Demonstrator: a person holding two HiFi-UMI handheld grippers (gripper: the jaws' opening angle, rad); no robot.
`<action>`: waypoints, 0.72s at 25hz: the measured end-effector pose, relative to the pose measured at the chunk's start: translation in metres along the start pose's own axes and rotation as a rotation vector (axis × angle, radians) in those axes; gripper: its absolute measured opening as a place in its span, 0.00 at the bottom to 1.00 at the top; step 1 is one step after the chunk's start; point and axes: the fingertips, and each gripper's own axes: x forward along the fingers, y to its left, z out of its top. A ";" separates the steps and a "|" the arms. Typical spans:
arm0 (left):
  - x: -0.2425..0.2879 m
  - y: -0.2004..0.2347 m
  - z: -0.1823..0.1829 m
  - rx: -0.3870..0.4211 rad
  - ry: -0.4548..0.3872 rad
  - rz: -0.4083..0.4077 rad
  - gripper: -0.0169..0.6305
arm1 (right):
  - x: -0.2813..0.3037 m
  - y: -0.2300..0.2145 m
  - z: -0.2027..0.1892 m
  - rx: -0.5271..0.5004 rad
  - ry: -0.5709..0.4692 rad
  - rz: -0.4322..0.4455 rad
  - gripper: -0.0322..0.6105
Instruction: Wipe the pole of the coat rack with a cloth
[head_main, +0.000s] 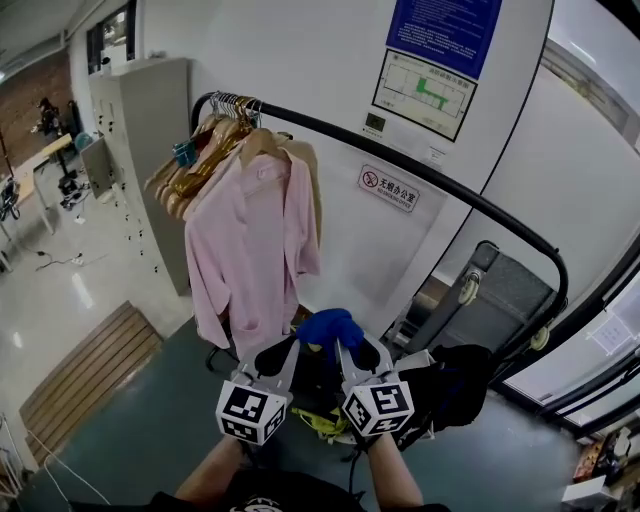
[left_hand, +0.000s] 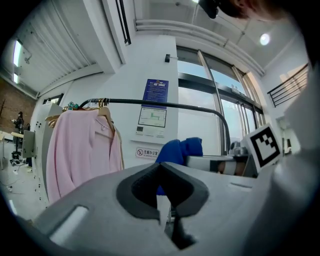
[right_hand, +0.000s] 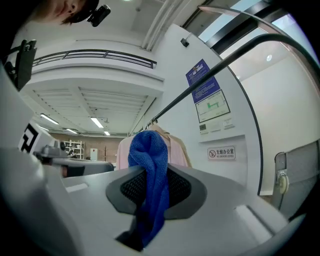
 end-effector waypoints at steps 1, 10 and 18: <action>0.009 0.013 0.005 -0.003 -0.006 -0.008 0.03 | 0.020 -0.004 0.012 0.002 -0.018 -0.014 0.15; 0.063 0.095 0.052 0.037 -0.062 -0.054 0.03 | 0.162 -0.033 0.136 -0.055 -0.180 -0.140 0.15; 0.086 0.129 0.081 0.055 -0.101 -0.018 0.03 | 0.229 -0.047 0.220 -0.041 -0.282 -0.138 0.15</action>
